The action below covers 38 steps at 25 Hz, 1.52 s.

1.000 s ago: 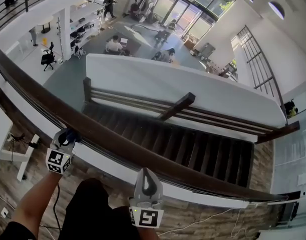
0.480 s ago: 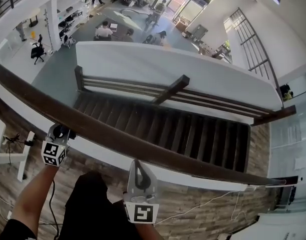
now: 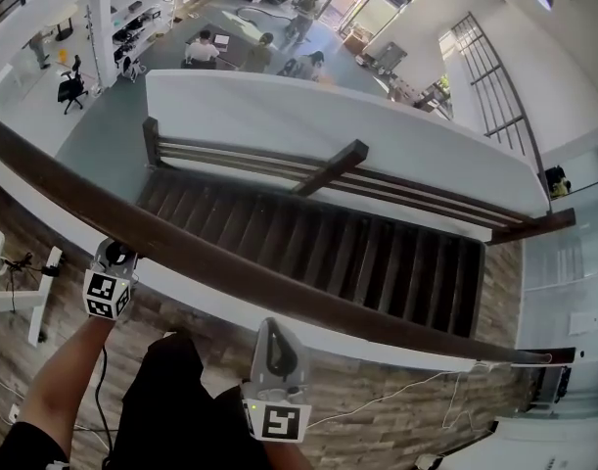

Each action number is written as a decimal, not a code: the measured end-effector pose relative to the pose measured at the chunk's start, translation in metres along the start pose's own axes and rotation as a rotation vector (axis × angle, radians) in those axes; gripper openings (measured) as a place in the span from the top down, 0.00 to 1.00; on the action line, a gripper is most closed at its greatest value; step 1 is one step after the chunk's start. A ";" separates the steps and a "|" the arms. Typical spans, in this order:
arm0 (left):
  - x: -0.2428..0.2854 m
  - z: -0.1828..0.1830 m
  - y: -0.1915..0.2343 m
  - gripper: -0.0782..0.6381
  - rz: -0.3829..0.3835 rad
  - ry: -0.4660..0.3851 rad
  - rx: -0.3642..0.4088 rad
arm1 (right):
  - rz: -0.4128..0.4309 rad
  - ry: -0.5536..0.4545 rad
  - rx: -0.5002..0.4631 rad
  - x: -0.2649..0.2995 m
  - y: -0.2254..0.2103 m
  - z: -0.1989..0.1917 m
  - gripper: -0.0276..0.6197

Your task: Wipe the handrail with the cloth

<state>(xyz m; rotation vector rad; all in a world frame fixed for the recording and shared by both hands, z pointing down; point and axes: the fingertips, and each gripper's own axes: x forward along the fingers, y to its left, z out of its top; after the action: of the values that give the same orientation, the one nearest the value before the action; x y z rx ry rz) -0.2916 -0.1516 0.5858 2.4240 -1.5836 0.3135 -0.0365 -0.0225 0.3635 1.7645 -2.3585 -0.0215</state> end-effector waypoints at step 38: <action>0.014 -0.009 -0.073 0.81 -0.046 0.097 0.111 | -0.031 0.046 0.085 -0.037 -0.043 -0.004 0.95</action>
<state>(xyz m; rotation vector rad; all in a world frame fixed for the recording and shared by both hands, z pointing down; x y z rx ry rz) -0.2198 -0.1327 0.5932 2.4820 -1.5048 0.5147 0.0148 0.0006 0.3569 1.8189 -2.3325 0.1152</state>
